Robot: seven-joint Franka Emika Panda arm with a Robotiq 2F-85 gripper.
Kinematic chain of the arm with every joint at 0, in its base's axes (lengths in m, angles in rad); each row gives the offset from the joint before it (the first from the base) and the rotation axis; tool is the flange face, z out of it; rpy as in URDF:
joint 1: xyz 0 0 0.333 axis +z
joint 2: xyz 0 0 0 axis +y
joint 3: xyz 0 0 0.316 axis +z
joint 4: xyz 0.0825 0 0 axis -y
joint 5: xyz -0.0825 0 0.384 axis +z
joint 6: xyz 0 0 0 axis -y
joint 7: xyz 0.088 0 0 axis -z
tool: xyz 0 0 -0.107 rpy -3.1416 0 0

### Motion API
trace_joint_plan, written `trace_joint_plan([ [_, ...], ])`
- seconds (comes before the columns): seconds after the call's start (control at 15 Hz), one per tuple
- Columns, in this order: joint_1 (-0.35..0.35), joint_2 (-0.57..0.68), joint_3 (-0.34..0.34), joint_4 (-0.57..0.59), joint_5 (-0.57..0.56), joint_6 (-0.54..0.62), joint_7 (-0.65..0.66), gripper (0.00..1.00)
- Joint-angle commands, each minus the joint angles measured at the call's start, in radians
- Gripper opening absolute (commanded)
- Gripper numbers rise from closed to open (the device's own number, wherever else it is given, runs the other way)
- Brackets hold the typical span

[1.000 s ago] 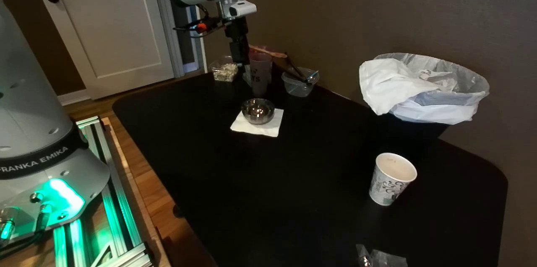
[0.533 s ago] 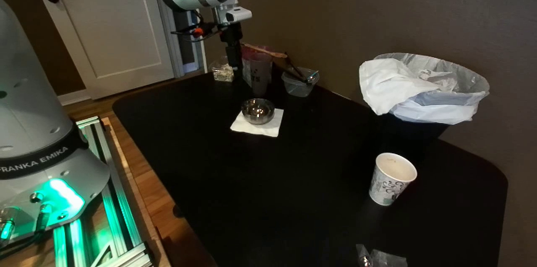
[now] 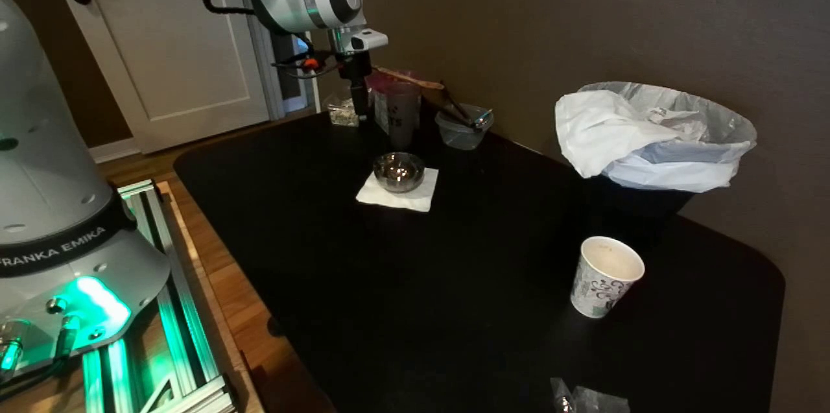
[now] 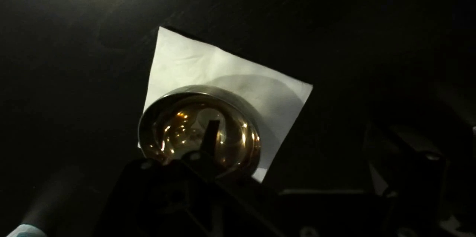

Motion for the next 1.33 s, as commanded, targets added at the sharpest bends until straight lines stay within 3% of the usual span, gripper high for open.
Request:
trace_joint_plan([
  [0.0,0.028,0.058,-0.048,0.066,-0.013,0.007,-0.077,0.79],
  [0.07,0.031,0.069,-0.057,0.079,-0.01,0.002,-0.094,0.65],
  [0.2,0.033,0.087,-0.075,0.102,-0.008,0.006,-0.122,0.55],
  [0.33,0.032,0.105,-0.088,0.121,-0.002,0.008,-0.149,0.51],
  [0.47,0.028,0.121,-0.099,0.134,0.008,0.013,-0.173,0.57],
  [0.67,0.019,0.141,-0.105,0.14,0.031,0.026,-0.207,0.55],
  [1.07,0.016,0.174,-0.118,0.141,0.067,0.05,-0.247,0.41],
  [1.13,0.014,0.177,-0.119,0.139,0.074,0.059,-0.255,0.35],
  [1.27,0.009,0.184,-0.12,0.136,0.093,0.078,-0.277,0.36],
])
